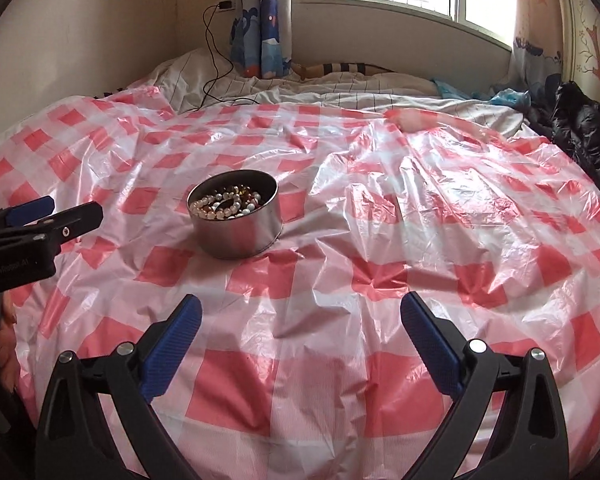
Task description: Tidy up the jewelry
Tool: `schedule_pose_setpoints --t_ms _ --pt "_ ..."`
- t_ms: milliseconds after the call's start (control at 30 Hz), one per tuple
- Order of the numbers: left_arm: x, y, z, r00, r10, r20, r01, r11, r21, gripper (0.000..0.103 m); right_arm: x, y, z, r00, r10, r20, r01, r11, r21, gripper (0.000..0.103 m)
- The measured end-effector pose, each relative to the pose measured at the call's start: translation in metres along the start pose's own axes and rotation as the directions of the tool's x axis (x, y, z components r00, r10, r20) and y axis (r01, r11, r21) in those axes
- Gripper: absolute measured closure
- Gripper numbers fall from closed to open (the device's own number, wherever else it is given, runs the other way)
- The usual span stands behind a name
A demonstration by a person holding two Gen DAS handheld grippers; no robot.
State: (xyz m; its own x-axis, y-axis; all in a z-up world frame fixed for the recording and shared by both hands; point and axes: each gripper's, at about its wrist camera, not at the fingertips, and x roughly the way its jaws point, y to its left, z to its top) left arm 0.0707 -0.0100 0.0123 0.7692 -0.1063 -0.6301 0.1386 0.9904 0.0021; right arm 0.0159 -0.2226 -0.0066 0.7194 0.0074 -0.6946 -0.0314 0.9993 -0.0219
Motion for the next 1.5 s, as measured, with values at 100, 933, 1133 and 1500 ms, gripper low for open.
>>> schedule_pose_setpoints --t_ms 100,933,1133,1500 --pt "0.004 -0.001 0.000 1.000 0.013 -0.005 -0.013 1.000 -0.008 0.008 0.005 -0.001 -0.001 1.000 0.002 -0.021 -0.002 1.000 0.015 0.008" --pt "0.017 -0.003 0.006 0.998 0.044 -0.037 -0.045 0.999 -0.021 0.008 0.013 0.001 0.005 0.999 -0.024 -0.026 0.025 0.999 0.028 0.008" --pt "0.020 -0.005 0.003 0.998 0.038 -0.042 -0.037 0.999 0.012 0.008 0.015 -0.009 0.005 0.997 -0.066 -0.031 0.068 0.996 0.059 0.008" --pt "0.014 -0.005 -0.011 0.997 -0.020 -0.074 0.020 1.000 0.003 0.008 0.018 -0.013 0.004 0.996 -0.081 -0.032 0.084 0.994 0.075 0.008"
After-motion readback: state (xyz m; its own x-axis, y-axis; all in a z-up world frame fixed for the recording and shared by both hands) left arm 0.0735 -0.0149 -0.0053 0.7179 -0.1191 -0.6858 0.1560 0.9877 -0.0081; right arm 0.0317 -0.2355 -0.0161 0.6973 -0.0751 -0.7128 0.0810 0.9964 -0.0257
